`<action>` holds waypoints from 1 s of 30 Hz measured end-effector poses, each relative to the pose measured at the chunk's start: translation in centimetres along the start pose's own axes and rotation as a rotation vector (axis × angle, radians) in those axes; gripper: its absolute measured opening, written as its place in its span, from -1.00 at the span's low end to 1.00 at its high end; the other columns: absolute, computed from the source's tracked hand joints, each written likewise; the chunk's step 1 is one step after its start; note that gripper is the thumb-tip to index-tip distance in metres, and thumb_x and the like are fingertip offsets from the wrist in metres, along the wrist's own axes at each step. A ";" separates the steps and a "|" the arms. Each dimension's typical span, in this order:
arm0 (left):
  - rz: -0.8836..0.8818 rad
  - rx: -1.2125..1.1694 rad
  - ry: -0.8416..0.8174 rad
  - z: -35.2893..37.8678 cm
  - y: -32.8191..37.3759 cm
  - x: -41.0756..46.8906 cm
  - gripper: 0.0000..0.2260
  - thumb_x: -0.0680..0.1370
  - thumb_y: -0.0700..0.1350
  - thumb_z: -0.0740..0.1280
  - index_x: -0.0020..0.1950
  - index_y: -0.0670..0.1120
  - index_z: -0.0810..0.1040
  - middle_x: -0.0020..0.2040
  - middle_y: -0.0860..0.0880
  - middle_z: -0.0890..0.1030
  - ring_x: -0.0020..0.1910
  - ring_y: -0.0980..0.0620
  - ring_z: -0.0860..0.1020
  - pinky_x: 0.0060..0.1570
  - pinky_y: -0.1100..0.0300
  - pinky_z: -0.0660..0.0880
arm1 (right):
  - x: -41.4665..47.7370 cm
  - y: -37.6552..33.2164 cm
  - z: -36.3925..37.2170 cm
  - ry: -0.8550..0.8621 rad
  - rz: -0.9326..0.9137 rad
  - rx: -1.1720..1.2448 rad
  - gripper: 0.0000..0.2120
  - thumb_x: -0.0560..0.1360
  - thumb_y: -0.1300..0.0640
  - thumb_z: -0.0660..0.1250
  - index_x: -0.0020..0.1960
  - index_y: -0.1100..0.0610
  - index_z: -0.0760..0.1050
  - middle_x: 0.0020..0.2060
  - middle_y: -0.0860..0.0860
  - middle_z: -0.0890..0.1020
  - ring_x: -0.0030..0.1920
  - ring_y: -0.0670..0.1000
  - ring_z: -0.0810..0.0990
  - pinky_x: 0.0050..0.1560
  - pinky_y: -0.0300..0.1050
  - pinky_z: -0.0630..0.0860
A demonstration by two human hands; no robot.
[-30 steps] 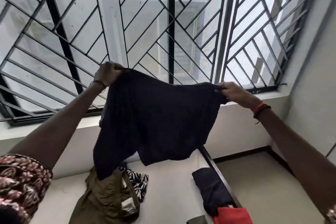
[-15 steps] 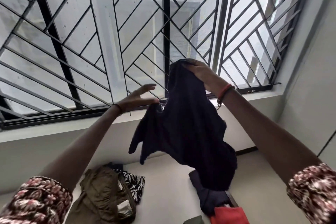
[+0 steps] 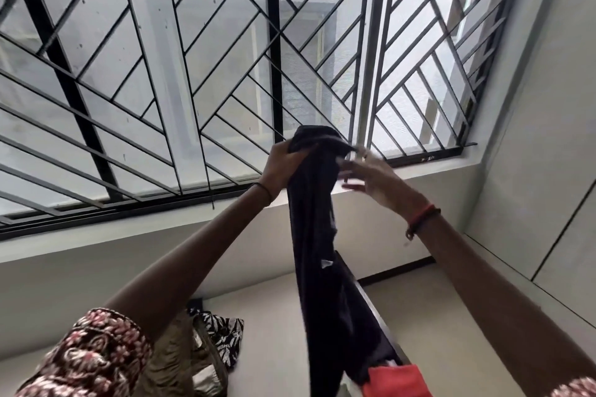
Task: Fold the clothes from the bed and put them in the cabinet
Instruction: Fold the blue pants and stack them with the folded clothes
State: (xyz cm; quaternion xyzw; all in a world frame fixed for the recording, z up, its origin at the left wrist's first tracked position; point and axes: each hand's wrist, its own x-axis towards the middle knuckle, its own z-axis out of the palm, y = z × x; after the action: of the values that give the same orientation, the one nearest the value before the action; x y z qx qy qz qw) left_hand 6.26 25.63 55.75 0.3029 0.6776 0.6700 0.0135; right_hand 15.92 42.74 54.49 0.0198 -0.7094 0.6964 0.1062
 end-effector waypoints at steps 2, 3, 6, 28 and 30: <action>-0.021 -0.006 0.032 0.2 0.3 0.3 -0.85 0.51 -0.23 0.36 -0.24 -0.07 0.57 -0.34 0.05 0.58 -0.37 0.22 0.50 -0.28 0.31 0.49 | -1.8 3.1 -0.2 -0.082 0.086 -0.108 -0.21 0.18 -0.16 0.56 0.31 0.03 0.34 0.04 0.01 0.65 0.02 -0.01 0.63 0.02 -0.10 0.58; -0.043 -0.021 0.046 0.4 0.5 0.5 -0.84 0.52 -0.23 0.35 -0.25 -0.08 0.57 -0.31 -0.02 0.59 -0.36 0.20 0.52 -0.28 0.29 0.50 | -2.6 4.4 0.1 -0.103 0.115 -0.141 -0.19 0.18 -0.18 0.56 0.33 0.00 0.33 0.08 0.02 0.65 0.07 -0.01 0.62 0.08 -0.07 0.57; -0.077 -0.074 0.054 0.7 1.2 0.9 -0.87 0.53 -0.22 0.32 -0.22 -0.15 0.57 -0.21 -0.17 0.59 -0.19 -0.03 0.54 -0.15 0.12 0.53 | -3.6 7.0 1.9 -0.065 0.113 -0.180 -0.32 0.27 -0.11 0.52 0.31 -0.03 0.36 0.10 0.03 0.64 0.11 -0.02 0.61 0.13 -0.04 0.53; 0.001 -0.008 0.293 -10.4 0.7 0.1 -0.79 0.51 -0.28 0.28 -0.18 0.00 0.61 -0.21 -0.02 0.57 -0.22 0.11 0.49 -0.21 0.27 0.47 | -1.1 7.1 2.9 0.312 -0.144 -0.077 -0.90 0.50 0.29 0.34 -0.12 0.11 0.53 -0.23 0.03 0.65 -0.22 -0.10 0.61 -0.09 -0.11 0.54; -0.024 0.024 0.294 -12.0 -0.5 -0.4 -0.85 0.49 -0.23 0.29 -0.16 -0.01 0.61 -0.25 -0.02 0.54 -0.24 0.09 0.46 -0.26 0.25 0.43 | -1.0 6.1 2.2 0.262 -0.134 0.027 -0.93 0.47 0.28 0.37 -0.12 0.13 0.56 -0.22 0.02 0.65 -0.17 -0.06 0.60 -0.07 -0.13 0.56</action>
State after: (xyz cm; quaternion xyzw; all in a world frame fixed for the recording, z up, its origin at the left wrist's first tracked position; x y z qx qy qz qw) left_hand 1.29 14.67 56.34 0.1933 0.6840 0.6987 -0.0814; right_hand 15.55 40.63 48.26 -0.0224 -0.6772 0.6939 0.2437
